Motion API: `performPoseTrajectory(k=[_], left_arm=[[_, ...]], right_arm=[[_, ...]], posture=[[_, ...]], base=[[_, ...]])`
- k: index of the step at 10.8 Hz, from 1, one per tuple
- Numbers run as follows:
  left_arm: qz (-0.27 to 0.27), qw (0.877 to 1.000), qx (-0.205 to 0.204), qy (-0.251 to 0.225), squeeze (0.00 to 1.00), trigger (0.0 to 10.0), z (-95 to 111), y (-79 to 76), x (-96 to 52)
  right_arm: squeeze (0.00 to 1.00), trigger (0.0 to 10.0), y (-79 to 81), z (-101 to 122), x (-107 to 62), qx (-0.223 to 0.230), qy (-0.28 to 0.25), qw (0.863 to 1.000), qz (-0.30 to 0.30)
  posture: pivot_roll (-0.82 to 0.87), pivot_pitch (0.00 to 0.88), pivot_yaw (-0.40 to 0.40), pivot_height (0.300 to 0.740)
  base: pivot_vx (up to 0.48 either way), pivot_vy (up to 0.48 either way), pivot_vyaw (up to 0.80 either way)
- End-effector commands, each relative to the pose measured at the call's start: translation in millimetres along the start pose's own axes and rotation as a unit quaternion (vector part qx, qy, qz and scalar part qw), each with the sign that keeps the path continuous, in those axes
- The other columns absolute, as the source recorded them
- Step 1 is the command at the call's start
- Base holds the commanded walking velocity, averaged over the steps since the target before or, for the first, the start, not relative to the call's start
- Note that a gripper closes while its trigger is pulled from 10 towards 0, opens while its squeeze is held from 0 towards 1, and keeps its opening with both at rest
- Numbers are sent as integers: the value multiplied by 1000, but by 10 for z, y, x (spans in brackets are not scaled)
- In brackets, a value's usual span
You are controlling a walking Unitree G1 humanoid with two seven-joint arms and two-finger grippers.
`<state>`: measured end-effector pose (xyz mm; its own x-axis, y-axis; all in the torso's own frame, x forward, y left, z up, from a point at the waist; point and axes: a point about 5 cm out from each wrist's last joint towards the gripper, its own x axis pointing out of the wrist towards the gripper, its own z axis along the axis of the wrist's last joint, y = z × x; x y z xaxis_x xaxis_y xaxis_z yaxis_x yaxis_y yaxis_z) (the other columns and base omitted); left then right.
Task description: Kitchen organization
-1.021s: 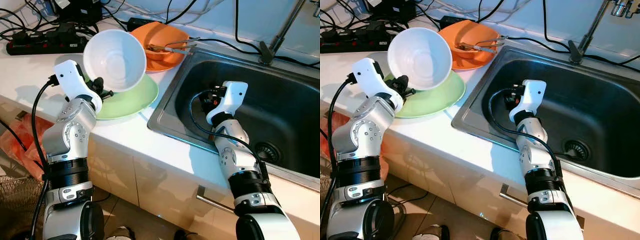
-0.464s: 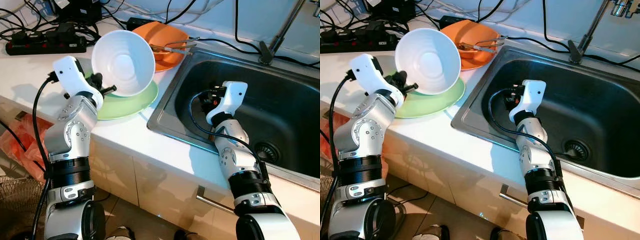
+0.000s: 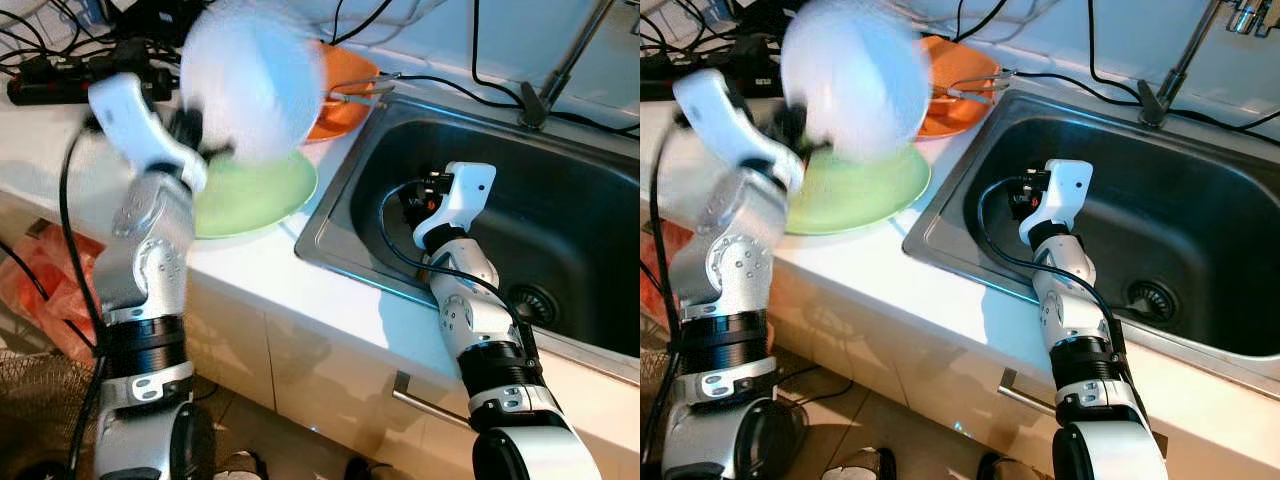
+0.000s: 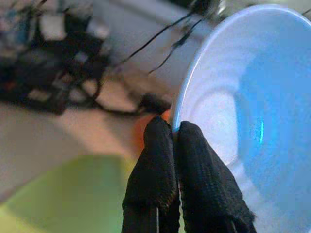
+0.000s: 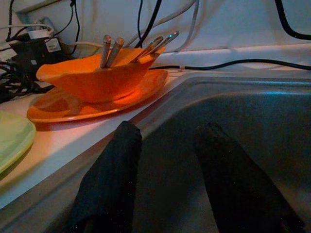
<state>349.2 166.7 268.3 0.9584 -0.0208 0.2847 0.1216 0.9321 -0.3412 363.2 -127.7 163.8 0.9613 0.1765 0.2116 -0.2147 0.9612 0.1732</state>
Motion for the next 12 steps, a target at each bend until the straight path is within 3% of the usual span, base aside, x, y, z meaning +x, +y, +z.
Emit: performPoseTrajectory(k=[1, 3, 6, 9, 12], left_arm=[[-39, 999, -6, -35, 0, 10000, 118, -157, 9], [-68, 997, -1, -42, 0, 10000, 91, -271, -6], [-100, 994, 7, -32, 0, 10000, -2, -449, -13], [-121, 992, 9, -26, 0, 10000, -64, -562, -19], [-127, 991, 11, -25, 0, 10000, -72, -594, -25]], right_arm=[[0, 10000, -36, -68, -32, -1, 15, 1000, -7], [0, 10000, -46, -24, -15, 8, 9, 1000, -9], [0, 10000, -86, 193, 55, 76, -23, 997, -6], [0, 10000, -6, 325, 50, 124, -41, 990, 53], [0, 10000, 142, 386, 14, 140, -49, 982, 115]], posture=[[59, 105, -38, 740], [62, 108, -39, 740], [54, 113, -35, 740], [50, 116, -32, 740], [52, 119, -32, 740]], base=[[0, 0, 0], [0, 0, 0], [0, 0, 0], [0, 0, 0], [0, 0, 0]])
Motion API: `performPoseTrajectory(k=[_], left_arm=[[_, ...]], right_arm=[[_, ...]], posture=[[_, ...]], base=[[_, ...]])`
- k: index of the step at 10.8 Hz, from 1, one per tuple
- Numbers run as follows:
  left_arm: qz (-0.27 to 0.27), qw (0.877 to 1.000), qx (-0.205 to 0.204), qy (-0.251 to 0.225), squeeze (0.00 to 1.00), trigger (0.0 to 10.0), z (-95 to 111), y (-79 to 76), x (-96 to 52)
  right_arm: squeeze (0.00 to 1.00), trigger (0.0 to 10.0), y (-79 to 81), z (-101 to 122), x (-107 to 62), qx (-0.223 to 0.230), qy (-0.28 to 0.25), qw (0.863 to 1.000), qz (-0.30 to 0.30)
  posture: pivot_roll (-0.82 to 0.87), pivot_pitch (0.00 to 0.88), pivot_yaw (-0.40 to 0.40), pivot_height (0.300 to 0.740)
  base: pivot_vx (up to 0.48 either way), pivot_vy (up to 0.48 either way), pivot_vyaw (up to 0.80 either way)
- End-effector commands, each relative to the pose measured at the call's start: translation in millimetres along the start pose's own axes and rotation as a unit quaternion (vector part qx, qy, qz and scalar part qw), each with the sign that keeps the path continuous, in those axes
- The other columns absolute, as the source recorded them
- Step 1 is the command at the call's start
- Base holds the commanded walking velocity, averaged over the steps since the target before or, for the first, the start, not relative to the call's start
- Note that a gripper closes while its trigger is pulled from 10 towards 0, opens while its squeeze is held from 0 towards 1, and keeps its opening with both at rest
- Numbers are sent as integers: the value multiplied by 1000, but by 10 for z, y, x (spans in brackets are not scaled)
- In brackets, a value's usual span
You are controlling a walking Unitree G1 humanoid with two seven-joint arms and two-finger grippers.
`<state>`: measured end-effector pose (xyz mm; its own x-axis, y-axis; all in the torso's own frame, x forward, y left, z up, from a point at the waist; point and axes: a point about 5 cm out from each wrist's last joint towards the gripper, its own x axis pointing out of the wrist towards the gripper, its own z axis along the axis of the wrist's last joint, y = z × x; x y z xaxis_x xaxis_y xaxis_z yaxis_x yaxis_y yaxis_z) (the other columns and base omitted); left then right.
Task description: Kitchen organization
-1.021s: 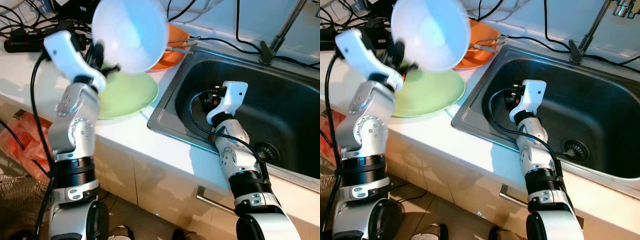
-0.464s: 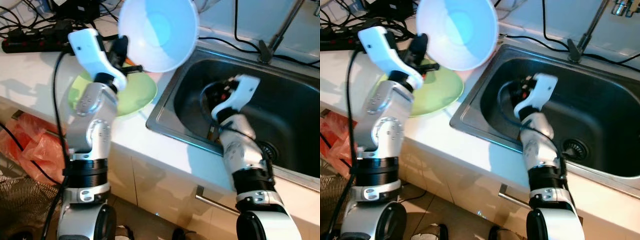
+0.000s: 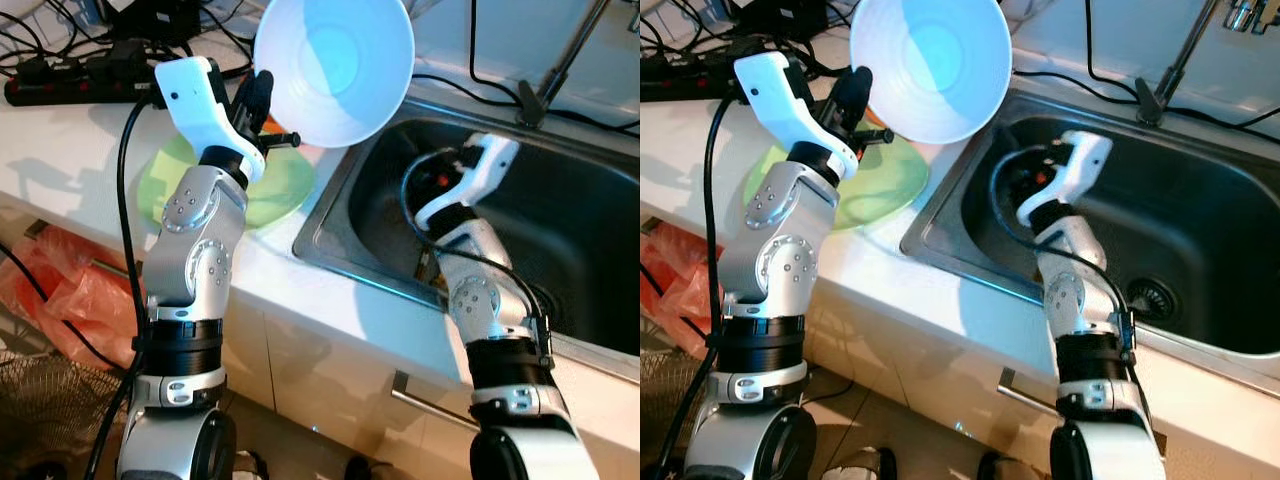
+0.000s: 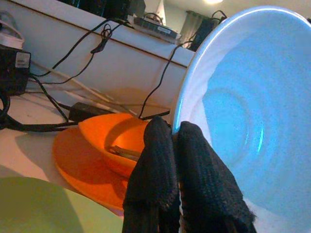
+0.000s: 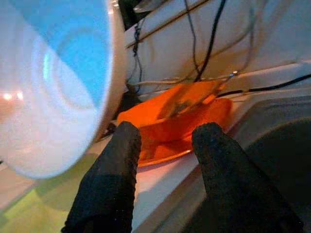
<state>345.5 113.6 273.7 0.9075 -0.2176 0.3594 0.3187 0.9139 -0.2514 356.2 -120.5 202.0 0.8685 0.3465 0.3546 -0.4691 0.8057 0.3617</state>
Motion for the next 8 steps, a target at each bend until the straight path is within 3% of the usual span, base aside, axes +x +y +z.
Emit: performPoseTrajectory(k=[1, 8], left_arm=[[-19, 1000, 3, -20, 0, 10000, 67, -76, 1], [12, 999, 11, -41, 0, 10000, 115, -1, 13]], right_arm=[[0, 10000, 26, 34, -15, 12, -7, 1000, 15], [0, 10000, 102, 38, -68, 30, 2, 998, 49]], posture=[[51, 119, -31, 740], [50, 118, -31, 740]], base=[[0, 0, 0], [0, 0, 0]])
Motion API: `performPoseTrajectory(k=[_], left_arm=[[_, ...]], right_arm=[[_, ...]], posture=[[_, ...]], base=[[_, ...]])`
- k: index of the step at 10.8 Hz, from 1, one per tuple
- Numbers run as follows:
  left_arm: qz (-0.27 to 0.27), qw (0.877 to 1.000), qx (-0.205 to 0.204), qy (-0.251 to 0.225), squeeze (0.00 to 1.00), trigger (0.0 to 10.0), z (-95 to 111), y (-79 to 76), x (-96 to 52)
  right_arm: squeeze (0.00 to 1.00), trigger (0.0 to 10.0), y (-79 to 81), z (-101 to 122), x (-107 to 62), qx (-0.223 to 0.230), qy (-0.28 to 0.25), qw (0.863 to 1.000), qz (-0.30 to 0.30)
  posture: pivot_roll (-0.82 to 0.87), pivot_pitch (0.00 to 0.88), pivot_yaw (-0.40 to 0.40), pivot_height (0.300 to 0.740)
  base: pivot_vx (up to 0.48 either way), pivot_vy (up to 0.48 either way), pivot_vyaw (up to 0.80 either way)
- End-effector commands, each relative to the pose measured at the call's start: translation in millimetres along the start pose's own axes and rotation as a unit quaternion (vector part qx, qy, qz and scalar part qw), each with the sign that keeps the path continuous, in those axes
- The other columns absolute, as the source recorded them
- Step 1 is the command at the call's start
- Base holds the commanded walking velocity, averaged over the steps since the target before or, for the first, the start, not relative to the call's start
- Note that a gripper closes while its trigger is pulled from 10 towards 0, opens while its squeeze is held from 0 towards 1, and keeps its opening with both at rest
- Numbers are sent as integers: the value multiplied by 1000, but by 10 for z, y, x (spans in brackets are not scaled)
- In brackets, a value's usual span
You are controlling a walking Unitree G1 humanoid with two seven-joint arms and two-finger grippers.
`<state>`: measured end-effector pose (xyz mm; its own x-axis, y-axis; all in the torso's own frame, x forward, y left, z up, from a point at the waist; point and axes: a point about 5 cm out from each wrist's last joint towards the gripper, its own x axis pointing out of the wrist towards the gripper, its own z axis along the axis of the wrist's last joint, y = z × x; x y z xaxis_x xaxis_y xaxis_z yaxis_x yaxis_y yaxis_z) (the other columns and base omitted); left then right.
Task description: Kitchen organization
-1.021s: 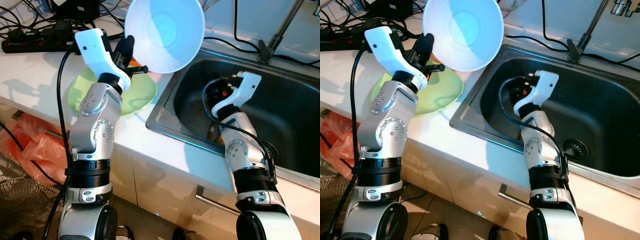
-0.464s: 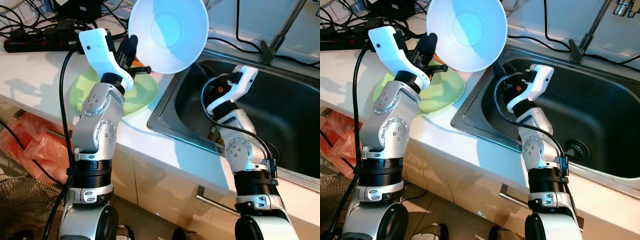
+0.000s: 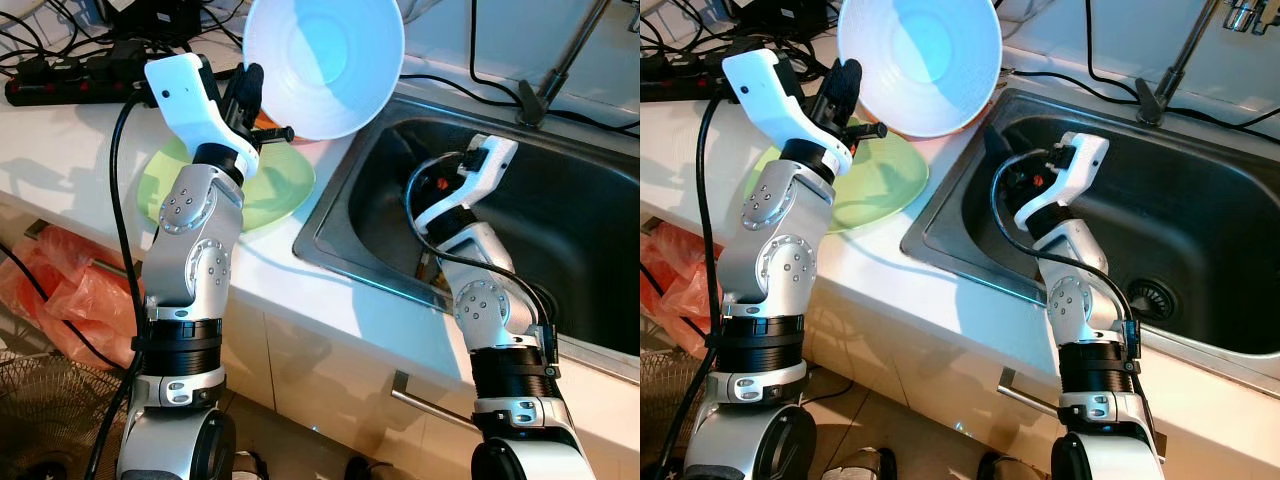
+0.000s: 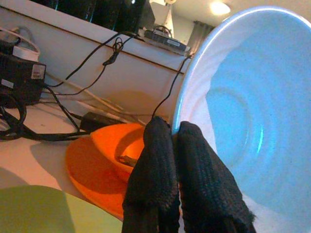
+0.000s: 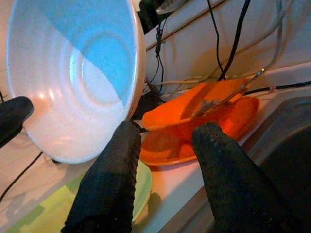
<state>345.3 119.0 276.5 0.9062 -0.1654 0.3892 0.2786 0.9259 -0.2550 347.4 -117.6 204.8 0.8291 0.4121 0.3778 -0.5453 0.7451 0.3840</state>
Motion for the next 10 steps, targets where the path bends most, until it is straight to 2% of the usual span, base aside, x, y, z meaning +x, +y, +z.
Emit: performPoseTrajectory(k=[1, 10], left_arm=[[-13, 1000, 4, -14, 0, 10000, 51, -56, 16], [-62, 998, 6, 25, 0, 10000, -91, -196, -1]], right_arm=[[0, 10000, 44, 9, -3, 3, -1, 1000, 11], [0, 10000, 142, 22, 36, 24, -4, 999, 28]], posture=[[51, 118, -31, 740], [48, 108, -30, 740]], base=[[0, 0, 0], [0, 0, 0]])
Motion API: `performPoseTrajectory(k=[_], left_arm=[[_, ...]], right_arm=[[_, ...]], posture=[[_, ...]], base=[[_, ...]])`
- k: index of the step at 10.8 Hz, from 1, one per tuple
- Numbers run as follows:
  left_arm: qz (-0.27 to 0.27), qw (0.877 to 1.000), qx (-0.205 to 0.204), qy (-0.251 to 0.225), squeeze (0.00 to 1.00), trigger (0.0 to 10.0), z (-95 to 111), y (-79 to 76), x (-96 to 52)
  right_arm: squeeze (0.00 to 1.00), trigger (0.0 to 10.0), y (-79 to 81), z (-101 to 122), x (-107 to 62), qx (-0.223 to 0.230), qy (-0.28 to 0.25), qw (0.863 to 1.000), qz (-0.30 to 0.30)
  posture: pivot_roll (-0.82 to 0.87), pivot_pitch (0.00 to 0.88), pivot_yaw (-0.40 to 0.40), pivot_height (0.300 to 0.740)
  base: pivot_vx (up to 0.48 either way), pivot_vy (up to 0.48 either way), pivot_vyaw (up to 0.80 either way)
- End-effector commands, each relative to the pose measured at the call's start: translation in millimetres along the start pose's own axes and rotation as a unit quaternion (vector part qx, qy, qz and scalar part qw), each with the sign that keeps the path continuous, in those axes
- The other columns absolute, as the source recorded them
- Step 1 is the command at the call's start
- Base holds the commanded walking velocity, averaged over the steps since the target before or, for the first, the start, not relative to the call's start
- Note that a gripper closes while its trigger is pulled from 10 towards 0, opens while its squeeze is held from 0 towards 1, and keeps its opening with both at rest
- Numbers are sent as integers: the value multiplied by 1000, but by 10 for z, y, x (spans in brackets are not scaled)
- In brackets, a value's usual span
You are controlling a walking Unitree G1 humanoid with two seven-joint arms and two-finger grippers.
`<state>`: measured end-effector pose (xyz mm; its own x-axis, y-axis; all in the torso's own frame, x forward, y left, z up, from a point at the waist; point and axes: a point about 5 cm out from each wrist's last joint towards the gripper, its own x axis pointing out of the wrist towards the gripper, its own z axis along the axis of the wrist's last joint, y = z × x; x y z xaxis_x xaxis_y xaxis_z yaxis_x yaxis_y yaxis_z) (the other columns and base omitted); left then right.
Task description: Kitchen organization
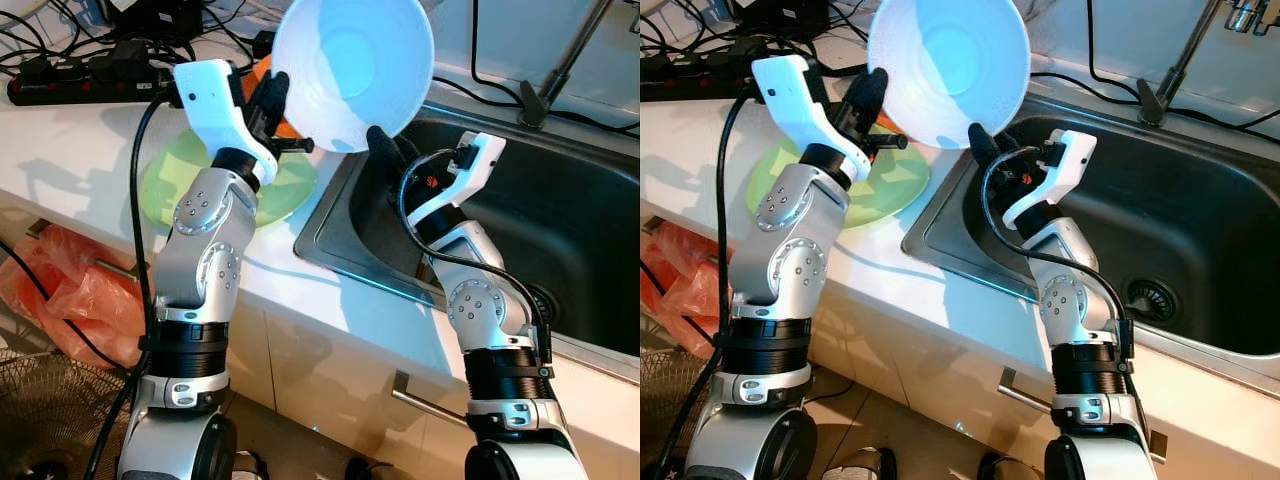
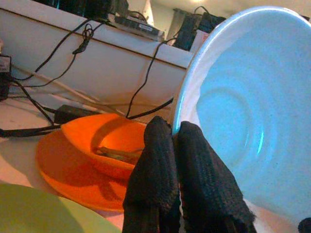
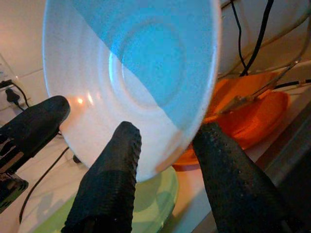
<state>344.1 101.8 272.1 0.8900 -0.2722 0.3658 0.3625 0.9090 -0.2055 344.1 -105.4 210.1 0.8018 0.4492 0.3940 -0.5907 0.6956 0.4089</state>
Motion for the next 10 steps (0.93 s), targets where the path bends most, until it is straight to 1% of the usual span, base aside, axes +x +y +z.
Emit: performPoseTrajectory(k=[1, 7, 8, 9, 10], left_arm=[[-17, 1000, -1, 1, 0, 10000, 1, -58, 2], [-49, 999, 0, 18, 0, 10000, -45, -142, -22], [-51, 999, 0, 19, 0, 10000, -47, -148, -23], [-52, 998, 0, 20, 0, 10000, -47, -150, -23], [-53, 998, 1, 21, 0, 10000, -49, -151, -23]], right_arm=[[0, 10000, 8, 26, -5, -2, -4, 1000, -1], [0, 10000, -132, 17, -4, -3, -7, 998, -66], [0, 4784, -151, 14, -6, -3, -6, 997, -73], [0, 0, -164, 17, -5, -3, -8, 997, -79], [0, 0, -166, 19, -4, -3, -9, 997, -80]], posture=[[49, 109, -30, 740], [52, 113, -34, 740], [53, 113, -34, 740], [52, 113, -35, 740], [53, 114, -35, 740]], base=[[0, 0, 0], [0, 0, 0], [0, 0, 0], [0, 0, 0], [0, 0, 0]])
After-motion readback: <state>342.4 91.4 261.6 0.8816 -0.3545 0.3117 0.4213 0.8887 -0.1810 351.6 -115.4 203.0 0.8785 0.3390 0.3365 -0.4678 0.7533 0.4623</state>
